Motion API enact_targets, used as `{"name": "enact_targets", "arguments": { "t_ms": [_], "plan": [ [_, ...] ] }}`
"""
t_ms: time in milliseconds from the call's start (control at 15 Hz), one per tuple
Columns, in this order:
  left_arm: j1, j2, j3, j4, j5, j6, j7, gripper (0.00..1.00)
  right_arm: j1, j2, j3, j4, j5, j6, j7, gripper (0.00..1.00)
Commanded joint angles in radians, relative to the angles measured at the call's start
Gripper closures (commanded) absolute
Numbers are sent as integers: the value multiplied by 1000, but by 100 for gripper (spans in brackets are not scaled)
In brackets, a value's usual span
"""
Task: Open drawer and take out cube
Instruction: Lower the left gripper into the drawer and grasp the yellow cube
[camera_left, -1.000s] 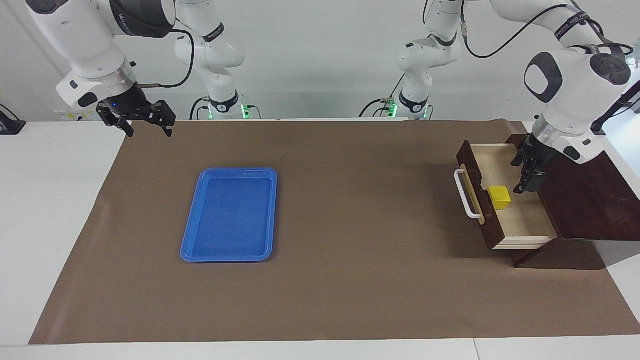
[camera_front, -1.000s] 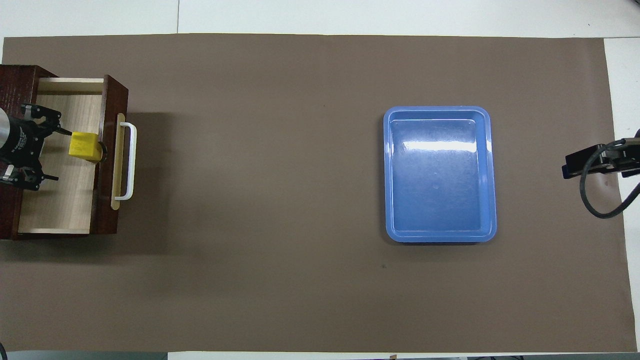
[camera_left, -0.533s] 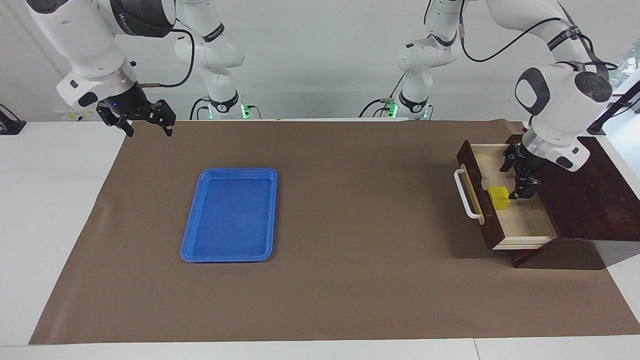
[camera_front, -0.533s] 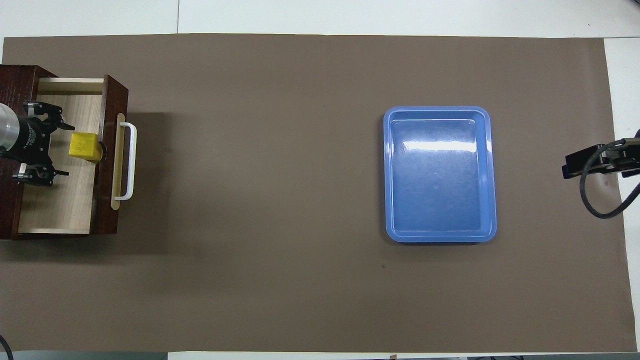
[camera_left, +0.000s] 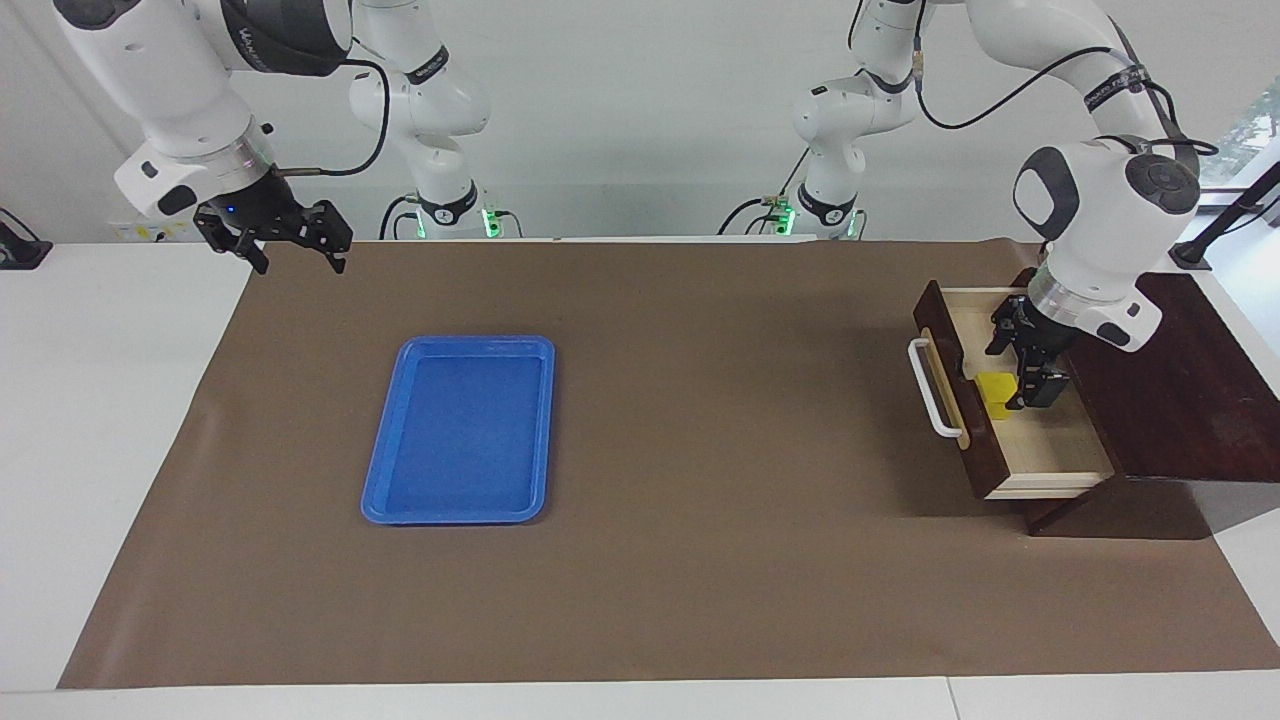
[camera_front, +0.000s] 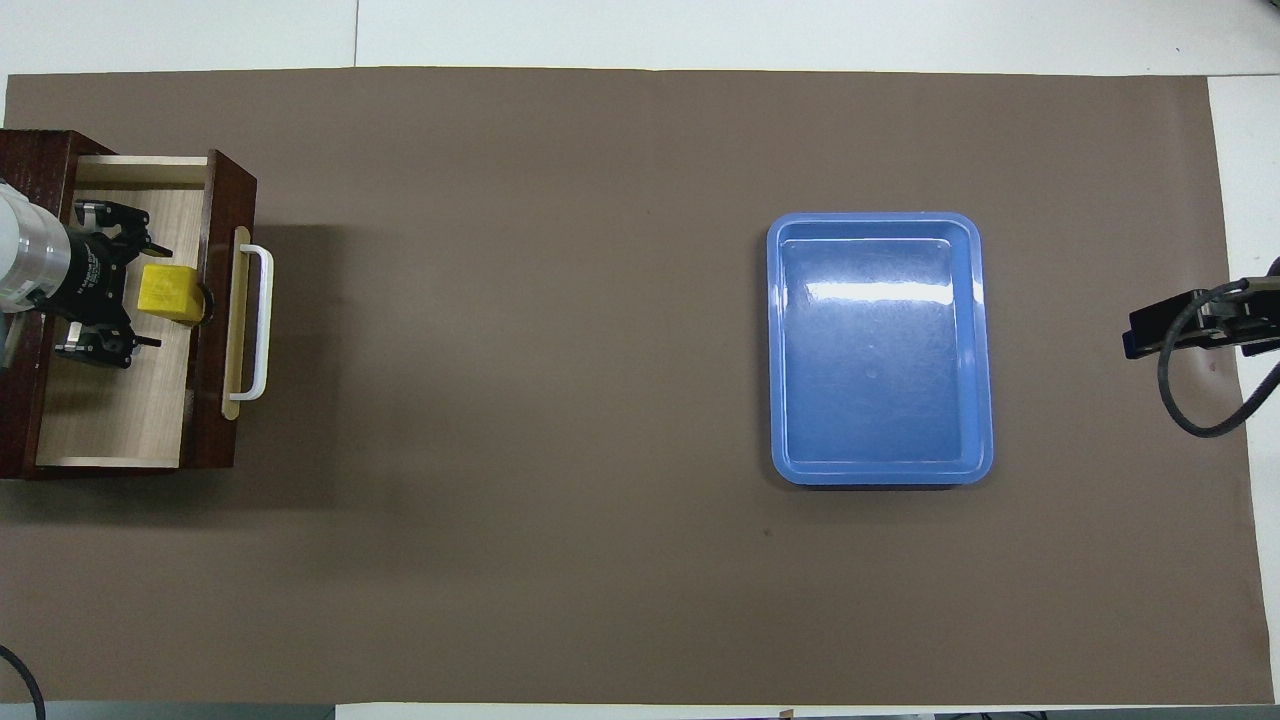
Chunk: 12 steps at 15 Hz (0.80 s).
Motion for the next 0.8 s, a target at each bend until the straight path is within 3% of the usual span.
{"name": "enact_targets", "arguments": {
  "t_ms": [0, 400, 733],
  "plan": [
    [-6, -4, 9, -24, -11, 27, -11, 0, -10, -19, 12, -21, -11, 6, -12, 0],
    [0, -2, 9, -30, -8, 43, -5, 2, -10, -25, 12, -32, -2, 6, -13, 0],
    [6, -2, 9, -30, -8, 49, 0, 11, -10, -33, 12, -53, 1, 30, -10, 0]
  ]
}}
